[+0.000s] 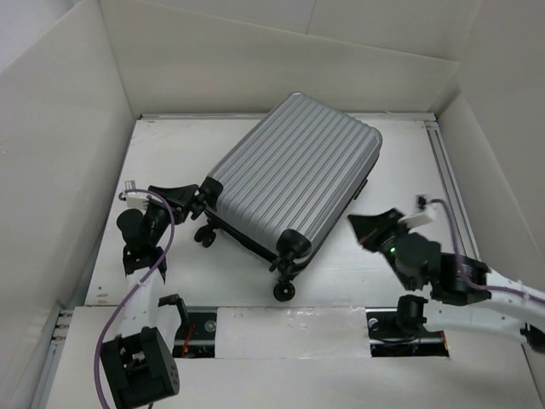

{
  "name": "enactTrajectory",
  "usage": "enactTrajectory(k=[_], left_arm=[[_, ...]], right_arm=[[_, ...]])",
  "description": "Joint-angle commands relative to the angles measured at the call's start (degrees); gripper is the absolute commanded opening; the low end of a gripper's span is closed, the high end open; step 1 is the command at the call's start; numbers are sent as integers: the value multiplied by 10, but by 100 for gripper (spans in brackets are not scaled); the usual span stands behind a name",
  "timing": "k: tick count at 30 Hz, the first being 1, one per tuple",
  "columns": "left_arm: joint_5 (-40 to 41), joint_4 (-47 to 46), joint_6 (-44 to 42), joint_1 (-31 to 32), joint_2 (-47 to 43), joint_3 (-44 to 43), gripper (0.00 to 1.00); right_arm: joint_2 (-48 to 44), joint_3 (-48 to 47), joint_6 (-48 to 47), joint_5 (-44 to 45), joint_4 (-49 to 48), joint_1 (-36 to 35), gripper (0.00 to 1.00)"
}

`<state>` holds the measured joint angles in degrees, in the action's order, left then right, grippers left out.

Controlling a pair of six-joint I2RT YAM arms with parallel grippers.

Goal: Pack the luggage

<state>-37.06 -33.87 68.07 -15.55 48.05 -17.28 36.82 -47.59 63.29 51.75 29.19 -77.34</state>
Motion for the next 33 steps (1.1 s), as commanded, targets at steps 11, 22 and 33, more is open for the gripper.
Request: enactTrajectory(k=[11, 22, 33], left_arm=[[-107, 127, -130, 11, -169, -72, 0], [-197, 170, -165, 26, -229, -96, 0], [-22, 428, -353, 32, -228, -237, 53]], right_arm=[[209, -15, -309, -400, -102, 580, 0], [520, -164, -321, -652, -250, 539, 0], [617, -420, -343, -717, -207, 571, 34]])
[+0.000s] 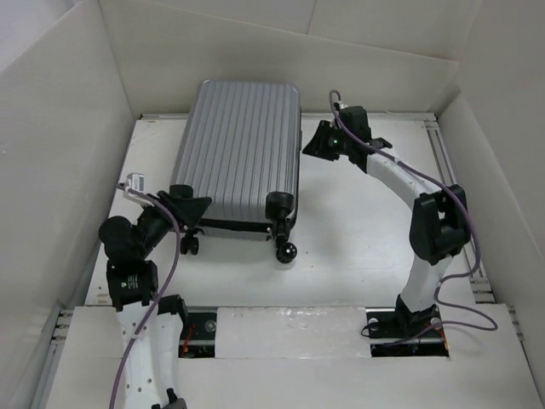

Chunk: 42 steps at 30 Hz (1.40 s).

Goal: Pack the luggage

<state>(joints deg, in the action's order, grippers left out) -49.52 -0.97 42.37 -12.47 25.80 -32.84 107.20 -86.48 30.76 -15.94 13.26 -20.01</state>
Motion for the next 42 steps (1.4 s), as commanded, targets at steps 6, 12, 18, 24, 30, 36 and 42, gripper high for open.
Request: enactTrajectory(k=[6, 12, 18, 24, 30, 36, 42], left_arm=[[353, 151, -105, 1, 17, -204, 99], [455, 196, -137, 1, 115, -214, 100], [361, 203, -177, 1, 157, -170, 100], [332, 216, -197, 1, 159, -170, 100], [264, 222, -202, 1, 184, -160, 80], [280, 233, -209, 1, 166, -131, 69], [295, 238, -200, 1, 152, -123, 39]], right_arm=[[-254, 133, -78, 66, -1, -14, 72], [-517, 372, -28, 79, -54, -76, 87], [-710, 562, 49, 79, -62, -200, 94], [-744, 649, 71, 113, -94, -308, 86], [-657, 649, 71, 129, -188, -391, 77], [-626, 643, 76, 165, -205, -426, 81], [-626, 643, 89, 177, -220, -431, 81]])
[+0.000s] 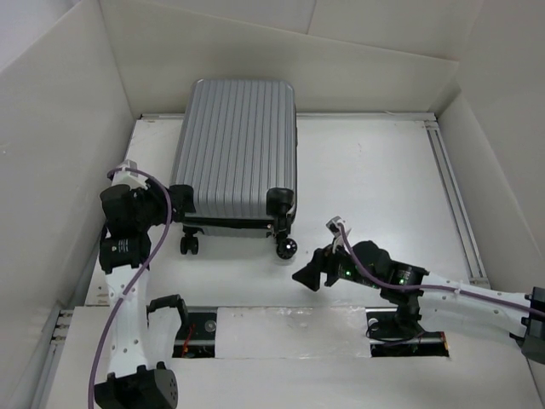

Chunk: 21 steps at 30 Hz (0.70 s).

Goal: Pack the luggage

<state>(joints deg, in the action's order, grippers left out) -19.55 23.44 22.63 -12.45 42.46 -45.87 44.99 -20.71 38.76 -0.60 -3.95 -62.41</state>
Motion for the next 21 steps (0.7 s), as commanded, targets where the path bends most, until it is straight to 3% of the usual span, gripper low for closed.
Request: enactTrajectory(k=[1, 2, 4, 7, 9, 11, 15, 17, 19, 21], left_arm=[[-23, -6, -3, 1, -15, 20, 32], [-32, -12, 2, 1, -29, 20, 15], [-66, -20, 14, 1, -41, 25, 0], [-116, -33, 28, 1, -58, 31, 0], [-175, -39, 44, 1, -58, 38, 0], [-219, -39, 52, 1, -76, 44, 0], [-268, -33, 59, 1, -117, 58, 0], [-288, -27, 59, 1, -129, 58, 0], [-297, -20, 54, 1, -138, 63, 0], [-302, -26, 59, 8, -155, 70, 0]], right_arm=[[-4, -14, 9, 24, -55, -7, 81], [3, -14, 9, 29, -55, -7, 81], [9, -14, 9, 37, -68, -12, 77], [30, -14, -14, 60, -86, -17, 58], [44, -14, -32, 74, -113, -24, 37], [66, -14, -60, 89, -148, -24, 31], [96, -14, -93, 137, -199, -24, 33], [103, -14, -98, 175, -214, -24, 48], [109, -14, -98, 218, -227, -24, 52], [114, -3, -83, 247, -227, -24, 65]])
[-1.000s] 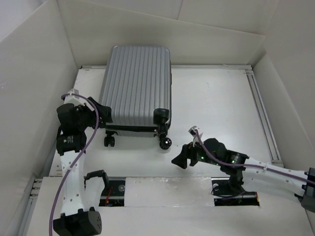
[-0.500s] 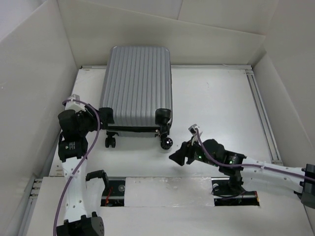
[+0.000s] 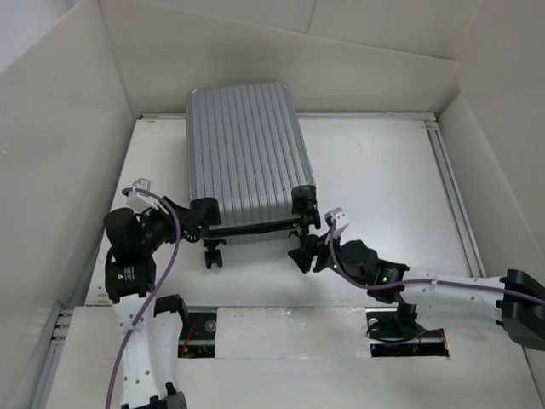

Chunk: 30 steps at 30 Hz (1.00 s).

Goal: Pack the luggage

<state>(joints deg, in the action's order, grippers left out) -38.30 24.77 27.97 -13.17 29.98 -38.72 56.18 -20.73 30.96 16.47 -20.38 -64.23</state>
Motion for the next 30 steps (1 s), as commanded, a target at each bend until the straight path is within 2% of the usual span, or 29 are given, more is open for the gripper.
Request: enactTrajectory(k=[1, 4, 8, 11, 15, 24, 27, 28, 30], left_arm=[[-121, -45, 14, 15, -30, -1, 0], [-135, -73, 30, 15, -43, 12, 0], [-140, -94, 44, 15, -48, 12, 0], [-140, -94, 44, 15, -48, 17, 0], [-140, -99, 44, 15, -61, 17, 0], [-145, -94, 49, 15, -78, 45, 0], [-145, -94, 49, 15, -78, 45, 0], [-145, -94, 49, 15, -78, 45, 0], [-145, -94, 49, 15, -78, 40, 0]], right_arm=[[2, 2, 8, 94, -68, -5, 70], [2, 37, 64, 157, -104, -5, 83], [46, 51, 81, 157, -195, 1, 83], [101, 19, 68, 157, -207, 1, 83], [138, 14, 39, 164, -286, 1, 73], [183, -24, 20, 222, -294, 1, 72], [208, -45, 9, 231, -288, 1, 64], [208, -51, 9, 231, -280, 1, 64], [215, -56, 9, 236, -280, 1, 54]])
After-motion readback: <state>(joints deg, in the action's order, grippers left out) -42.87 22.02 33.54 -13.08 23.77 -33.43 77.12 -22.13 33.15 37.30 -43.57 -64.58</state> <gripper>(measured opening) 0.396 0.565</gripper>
